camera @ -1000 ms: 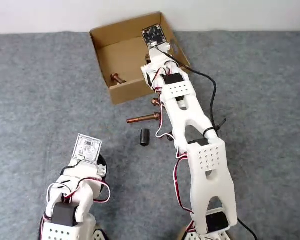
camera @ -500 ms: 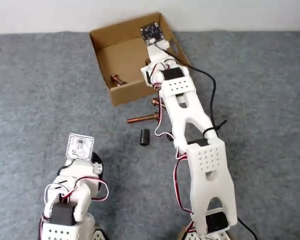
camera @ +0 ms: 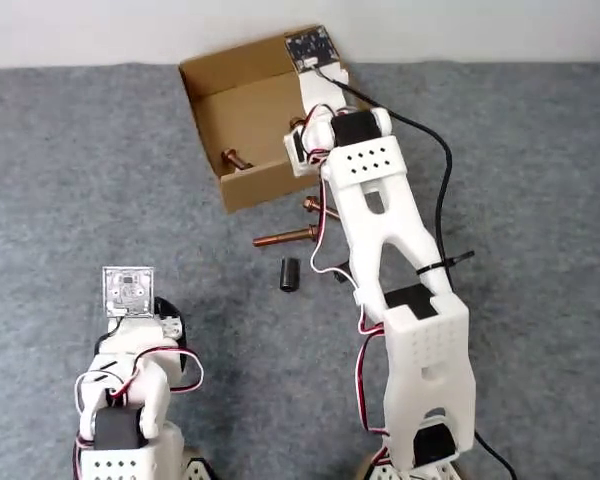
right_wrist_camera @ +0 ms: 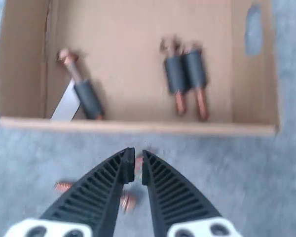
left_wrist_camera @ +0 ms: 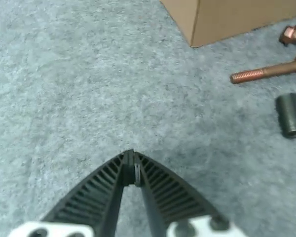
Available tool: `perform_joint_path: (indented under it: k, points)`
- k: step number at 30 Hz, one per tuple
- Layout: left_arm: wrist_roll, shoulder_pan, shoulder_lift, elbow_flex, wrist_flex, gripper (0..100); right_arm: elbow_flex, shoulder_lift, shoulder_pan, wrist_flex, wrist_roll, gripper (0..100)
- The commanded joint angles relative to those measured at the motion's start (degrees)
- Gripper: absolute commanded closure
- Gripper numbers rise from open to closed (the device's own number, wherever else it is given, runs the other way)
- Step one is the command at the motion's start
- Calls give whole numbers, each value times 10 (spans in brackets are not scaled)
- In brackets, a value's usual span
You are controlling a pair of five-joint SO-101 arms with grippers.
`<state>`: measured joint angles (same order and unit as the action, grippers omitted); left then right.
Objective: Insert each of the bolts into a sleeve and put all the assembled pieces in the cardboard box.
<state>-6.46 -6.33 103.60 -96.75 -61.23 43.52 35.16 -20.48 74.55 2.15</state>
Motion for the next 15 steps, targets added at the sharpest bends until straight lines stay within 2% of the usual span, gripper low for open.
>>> perform_joint_path:
  k: [1, 12, 15]
  points:
    - [-7, -3, 3, 3, 17, 995, 30, -48, -6, 62, -33, 990]
    - [-8, -3, 3, 3, 18, 995, 30, -44, -5, 267, -184, 986]
    - [-9, -3, 3, 3, 18, 995, 13, -50, -2, 285, -223, 986]
